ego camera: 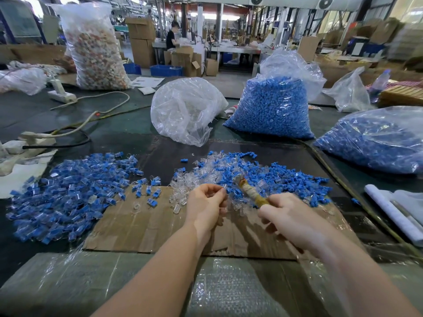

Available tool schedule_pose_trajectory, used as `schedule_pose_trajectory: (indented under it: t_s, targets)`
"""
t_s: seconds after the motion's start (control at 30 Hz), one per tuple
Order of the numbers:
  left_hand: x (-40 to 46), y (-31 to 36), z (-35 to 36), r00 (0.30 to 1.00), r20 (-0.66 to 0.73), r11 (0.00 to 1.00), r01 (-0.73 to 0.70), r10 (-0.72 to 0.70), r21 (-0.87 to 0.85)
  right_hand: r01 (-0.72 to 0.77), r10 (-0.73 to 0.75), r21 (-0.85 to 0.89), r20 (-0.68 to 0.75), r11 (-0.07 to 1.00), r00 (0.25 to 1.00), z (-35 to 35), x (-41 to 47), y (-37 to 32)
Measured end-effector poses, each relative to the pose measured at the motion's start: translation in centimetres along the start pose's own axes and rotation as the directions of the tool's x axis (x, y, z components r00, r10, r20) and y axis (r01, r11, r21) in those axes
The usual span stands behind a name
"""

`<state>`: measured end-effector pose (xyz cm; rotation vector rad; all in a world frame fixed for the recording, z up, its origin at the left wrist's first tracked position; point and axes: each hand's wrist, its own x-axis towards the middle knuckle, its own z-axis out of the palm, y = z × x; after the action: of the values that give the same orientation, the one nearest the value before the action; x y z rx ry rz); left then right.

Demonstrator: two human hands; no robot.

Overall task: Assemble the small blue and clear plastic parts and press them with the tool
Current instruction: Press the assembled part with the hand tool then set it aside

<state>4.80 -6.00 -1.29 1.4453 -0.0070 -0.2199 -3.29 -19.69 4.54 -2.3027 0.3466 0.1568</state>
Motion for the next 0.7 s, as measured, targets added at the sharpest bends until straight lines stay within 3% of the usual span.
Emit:
schedule_pose_trajectory:
  t_s: [0.1,0.27,0.7]
  targets:
    - [0.28,0.11,0.05,1.000,-0.023,1.000,-0.006,0.006,-0.007,-0.019,0.008,0.090,0.126,0.996,0.992,0.66,-0.17,0.01]
    - [0.40,0.06,-0.31,0.999,-0.049,1.000,0.021,-0.021,0.000,-0.039,0.011,0.129,0.209,0.991,0.978,0.58,-0.37,0.17]
    - [0.58,0.32,-0.04,0.992,-0.107,0.998,0.068,-0.068,0.003,-0.008,0.013,-0.021,0.255,1.000,0.967,0.44,-0.22,-0.63]
